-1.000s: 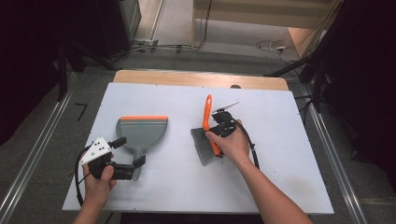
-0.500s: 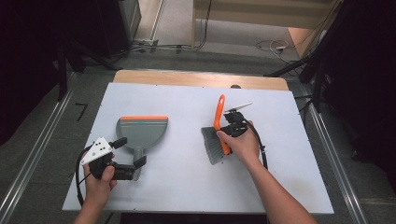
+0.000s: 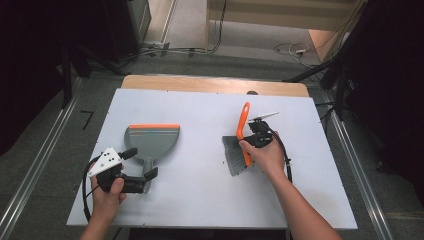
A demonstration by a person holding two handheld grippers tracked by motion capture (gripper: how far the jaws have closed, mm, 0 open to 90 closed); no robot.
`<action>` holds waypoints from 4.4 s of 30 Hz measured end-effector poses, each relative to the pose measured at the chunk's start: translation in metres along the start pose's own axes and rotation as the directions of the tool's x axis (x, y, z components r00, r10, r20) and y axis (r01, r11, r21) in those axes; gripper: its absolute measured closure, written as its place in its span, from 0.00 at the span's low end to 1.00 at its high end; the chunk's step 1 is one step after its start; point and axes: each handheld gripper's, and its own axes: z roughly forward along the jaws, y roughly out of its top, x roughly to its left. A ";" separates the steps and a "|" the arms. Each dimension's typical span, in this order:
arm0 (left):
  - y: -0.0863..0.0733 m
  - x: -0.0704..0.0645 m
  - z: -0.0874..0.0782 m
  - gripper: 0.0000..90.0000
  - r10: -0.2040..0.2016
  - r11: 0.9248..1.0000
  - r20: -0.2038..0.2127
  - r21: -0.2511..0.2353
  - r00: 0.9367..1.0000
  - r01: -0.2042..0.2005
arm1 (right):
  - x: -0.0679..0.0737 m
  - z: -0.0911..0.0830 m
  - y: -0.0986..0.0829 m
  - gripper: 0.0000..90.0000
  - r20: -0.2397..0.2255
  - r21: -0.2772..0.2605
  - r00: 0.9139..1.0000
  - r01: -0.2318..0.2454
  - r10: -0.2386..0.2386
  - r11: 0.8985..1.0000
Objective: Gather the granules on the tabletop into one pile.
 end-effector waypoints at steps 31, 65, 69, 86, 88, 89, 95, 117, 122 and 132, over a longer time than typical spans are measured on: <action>0.001 0.000 0.000 0.00 0.000 1.000 -0.005 -0.002 1.000 0.000 | 0.015 -0.027 -0.001 0.76 -0.063 -0.074 0.998 -0.003 -0.002 0.997; 0.000 -0.001 0.002 0.00 0.003 1.000 -0.004 0.008 1.000 -0.003 | -0.006 -0.002 -0.001 0.74 -0.040 -0.022 0.998 -0.054 0.053 0.998; 0.000 0.000 0.001 0.00 0.001 1.000 -0.006 0.008 1.000 -0.001 | -0.015 -0.008 -0.003 0.74 -0.038 -0.027 0.997 -0.075 0.074 0.997; 0.000 0.000 0.003 0.00 -0.002 1.000 -0.006 0.009 1.000 0.002 | -0.024 -0.046 0.001 0.76 -0.138 -0.065 0.990 -0.038 0.029 0.997; 0.000 0.000 0.003 0.00 -0.002 1.000 -0.007 0.010 1.000 0.002 | -0.017 -0.055 0.003 0.76 -0.129 -0.070 0.991 0.036 -0.045 0.997; 0.000 0.000 0.003 0.00 -0.002 1.000 -0.006 0.009 1.000 0.002 | -0.012 -0.060 0.003 0.76 -0.116 -0.069 0.989 0.085 -0.093 0.994; 0.000 0.001 0.003 0.00 -0.002 1.000 -0.006 0.010 1.000 0.002 | 0.011 -0.077 -0.007 0.76 -0.030 0.028 0.905 0.425 -0.425 0.905; 0.001 0.000 0.006 0.00 -0.022 1.000 0.011 0.006 1.000 0.022 | 0.051 -0.054 -0.070 0.76 -0.028 0.272 0.583 0.786 -0.812 0.555; 0.001 -0.001 0.005 0.00 -0.023 1.000 0.010 0.006 1.000 0.023 | 0.045 -0.049 -0.059 0.76 -0.028 0.255 0.570 0.798 -0.821 0.546; 0.000 0.000 0.006 0.00 -0.017 1.000 0.009 0.013 1.000 0.017 | 0.031 -0.041 -0.038 0.75 -0.044 0.220 0.553 0.818 -0.832 0.532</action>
